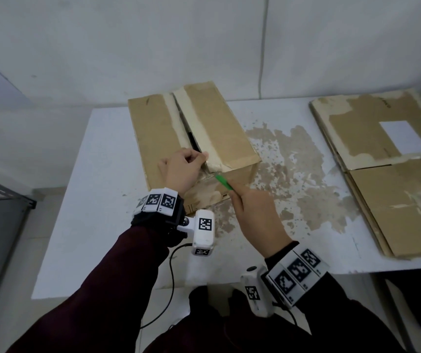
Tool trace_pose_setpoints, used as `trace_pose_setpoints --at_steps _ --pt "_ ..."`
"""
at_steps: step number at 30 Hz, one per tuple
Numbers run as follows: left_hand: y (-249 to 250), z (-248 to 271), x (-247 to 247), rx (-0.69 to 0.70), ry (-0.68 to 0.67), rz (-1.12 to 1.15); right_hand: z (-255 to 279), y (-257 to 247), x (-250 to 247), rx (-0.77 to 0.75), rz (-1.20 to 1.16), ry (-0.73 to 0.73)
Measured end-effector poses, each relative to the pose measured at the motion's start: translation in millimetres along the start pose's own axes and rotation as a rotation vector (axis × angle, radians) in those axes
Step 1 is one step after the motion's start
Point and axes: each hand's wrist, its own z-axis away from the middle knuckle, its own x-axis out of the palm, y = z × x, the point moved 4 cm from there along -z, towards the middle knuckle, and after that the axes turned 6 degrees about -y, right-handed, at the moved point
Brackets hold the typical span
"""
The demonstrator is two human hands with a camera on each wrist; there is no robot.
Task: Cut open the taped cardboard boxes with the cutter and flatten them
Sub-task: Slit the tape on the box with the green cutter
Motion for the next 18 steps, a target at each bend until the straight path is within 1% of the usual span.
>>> trace_pose_setpoints --at_steps 3,5,8,11,14,18 --pt "0 2 1 -0.028 -0.028 -0.059 -8 0 5 0.045 0.119 -0.040" --pt "-1 1 -1 -0.035 -0.016 -0.063 -14 0 7 0.048 0.186 -0.033" --pt "-4 -2 1 -0.027 -0.023 -0.033 -12 1 3 0.032 0.092 -0.034" --pt "-3 -4 2 0.014 0.012 -0.009 0 2 -7 -0.037 -0.001 0.006" --pt "-1 -2 2 0.023 0.017 0.001 0 -1 -9 -0.089 -0.017 0.019" --pt "2 0 2 0.037 0.025 -0.009 -5 -2 -5 -0.077 -0.027 0.034"
